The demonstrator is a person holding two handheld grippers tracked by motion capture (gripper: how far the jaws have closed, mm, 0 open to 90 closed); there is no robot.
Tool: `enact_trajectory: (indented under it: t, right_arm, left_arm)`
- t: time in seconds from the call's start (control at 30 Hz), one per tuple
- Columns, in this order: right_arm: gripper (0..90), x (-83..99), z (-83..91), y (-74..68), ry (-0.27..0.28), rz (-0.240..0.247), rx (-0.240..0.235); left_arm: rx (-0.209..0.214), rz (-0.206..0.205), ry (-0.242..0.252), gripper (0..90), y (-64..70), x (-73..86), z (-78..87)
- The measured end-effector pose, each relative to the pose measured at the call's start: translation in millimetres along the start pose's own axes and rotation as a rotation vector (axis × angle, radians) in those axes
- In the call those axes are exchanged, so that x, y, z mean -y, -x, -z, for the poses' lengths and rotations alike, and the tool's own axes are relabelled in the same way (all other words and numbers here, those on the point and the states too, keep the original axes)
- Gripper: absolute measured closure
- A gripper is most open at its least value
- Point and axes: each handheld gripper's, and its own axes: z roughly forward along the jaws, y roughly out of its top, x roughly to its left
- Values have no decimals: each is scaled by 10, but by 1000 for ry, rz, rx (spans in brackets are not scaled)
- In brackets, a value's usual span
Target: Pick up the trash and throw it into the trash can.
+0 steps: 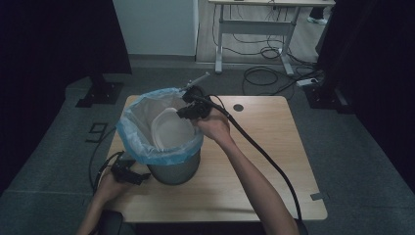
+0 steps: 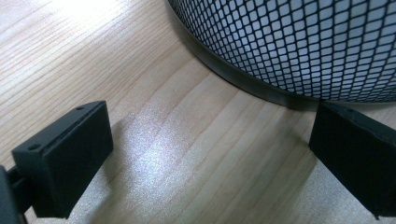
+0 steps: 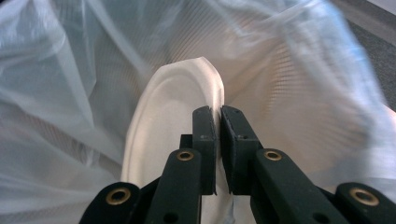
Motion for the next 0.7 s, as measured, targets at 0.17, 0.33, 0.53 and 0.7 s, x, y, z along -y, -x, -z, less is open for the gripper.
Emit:
enact_trajectory:
  t: [0.17, 0.33, 0.53, 0.7]
  right_arm:
    - [561, -50, 28, -58, -8, 64, -17]
    - [293, -96, 174, 23, 62, 75, 14]
    - [124, -100, 370, 279, 113, 26, 59]
    - [0, -48, 503, 479, 100, -21, 140]
  left_arm:
    - [0, 1, 0, 0, 1, -1, -1]
    - [0, 1, 0, 0, 0, -1, -1]
    - [0, 1, 0, 0, 1, -2, -1]
    - [0, 1, 0, 0, 1, -1, -1]
